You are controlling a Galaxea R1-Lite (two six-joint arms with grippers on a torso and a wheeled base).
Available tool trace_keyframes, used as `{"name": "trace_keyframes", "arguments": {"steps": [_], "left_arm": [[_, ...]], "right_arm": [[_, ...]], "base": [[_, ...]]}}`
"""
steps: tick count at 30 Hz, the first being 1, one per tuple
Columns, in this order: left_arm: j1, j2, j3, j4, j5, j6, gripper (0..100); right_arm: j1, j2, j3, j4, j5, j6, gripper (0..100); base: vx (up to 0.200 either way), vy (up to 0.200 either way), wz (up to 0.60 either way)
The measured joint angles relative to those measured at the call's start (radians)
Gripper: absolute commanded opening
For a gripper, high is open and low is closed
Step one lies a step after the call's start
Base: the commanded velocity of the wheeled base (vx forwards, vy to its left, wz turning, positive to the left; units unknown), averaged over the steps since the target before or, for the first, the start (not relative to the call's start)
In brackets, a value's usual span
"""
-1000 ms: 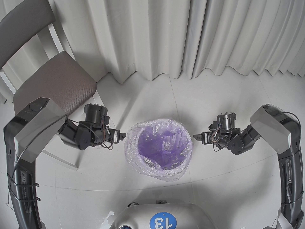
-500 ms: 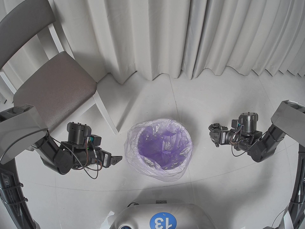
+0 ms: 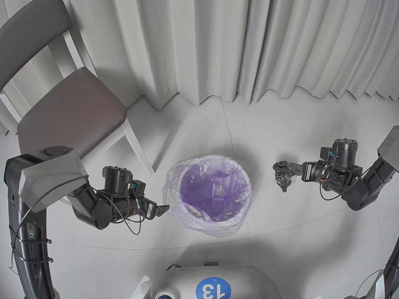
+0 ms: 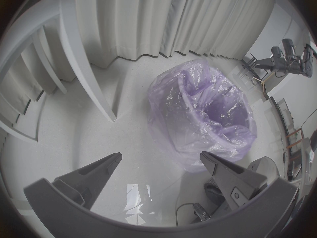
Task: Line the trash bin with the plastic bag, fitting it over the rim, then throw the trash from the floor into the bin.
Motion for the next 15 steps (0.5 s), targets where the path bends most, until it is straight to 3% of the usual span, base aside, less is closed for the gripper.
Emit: {"name": "trace_keyframes", "arguments": {"steps": [6, 15], "left_arm": [[-0.031, 0.066, -0.134, 0.087, 0.015, 0.007, 100], [-0.060, 0.123, -0.369, 0.410, 0.098, 0.097, 100]], "right_arm": [[0.003, -0.013, -0.002, -0.001, 0.011, -0.002, 100], [0.001, -0.016, -0.019, 0.000, 0.026, -0.005, 100]], "base": [[0.000, 0.000, 0.00], [0.000, 0.000, 0.00]]}}
